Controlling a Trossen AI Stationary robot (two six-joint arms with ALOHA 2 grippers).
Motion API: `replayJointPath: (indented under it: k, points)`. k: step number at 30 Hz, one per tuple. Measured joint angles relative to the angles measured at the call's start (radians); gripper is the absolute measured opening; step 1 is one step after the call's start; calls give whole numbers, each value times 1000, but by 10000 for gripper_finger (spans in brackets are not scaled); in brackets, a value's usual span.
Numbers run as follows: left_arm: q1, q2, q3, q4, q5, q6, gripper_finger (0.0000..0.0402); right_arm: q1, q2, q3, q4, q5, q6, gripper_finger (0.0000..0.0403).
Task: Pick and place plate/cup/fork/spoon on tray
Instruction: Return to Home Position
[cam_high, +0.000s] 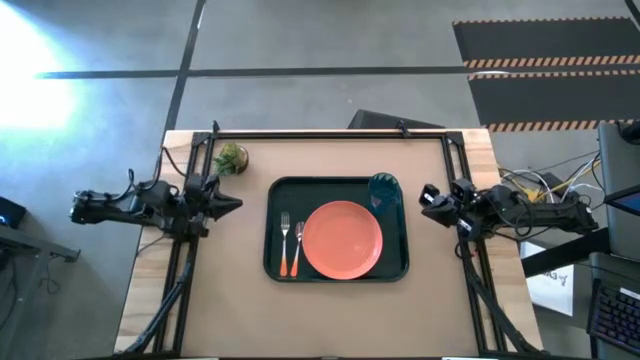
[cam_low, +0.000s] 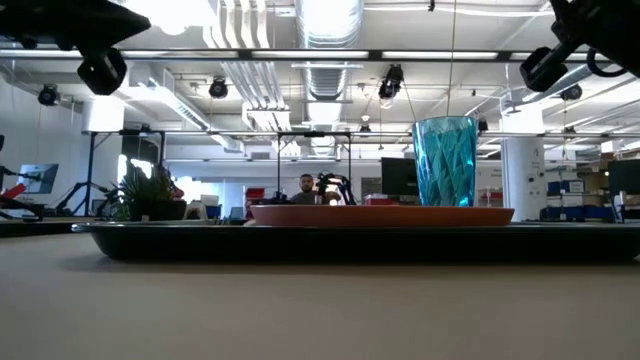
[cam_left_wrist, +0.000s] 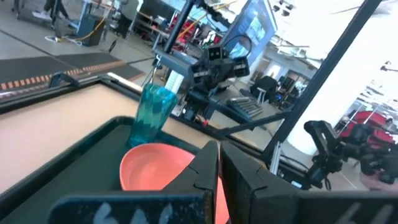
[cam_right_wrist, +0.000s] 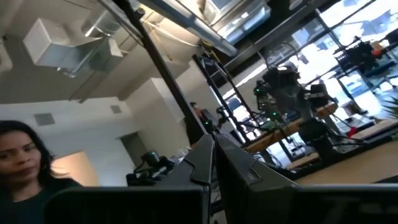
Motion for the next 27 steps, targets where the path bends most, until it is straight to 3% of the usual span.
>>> replayJointPath:
  k: [8, 15, 21, 27]
  points:
    - [0, -114, 2, -203, 2, 48, 0, 0, -4, 0, -3, 0, -6, 9]
    - [0, -176, 3, -226, 5, 29, 0, 0, -4, 0, -4, 28, 45, 9]
    - [0, -159, 3, -227, 9, -27, 0, 0, -1, 0, -6, 20, 53, 9]
    - [0, -140, 3, -210, 146, -72, 0, 0, 0, 0, -11, 21, 87, 9]
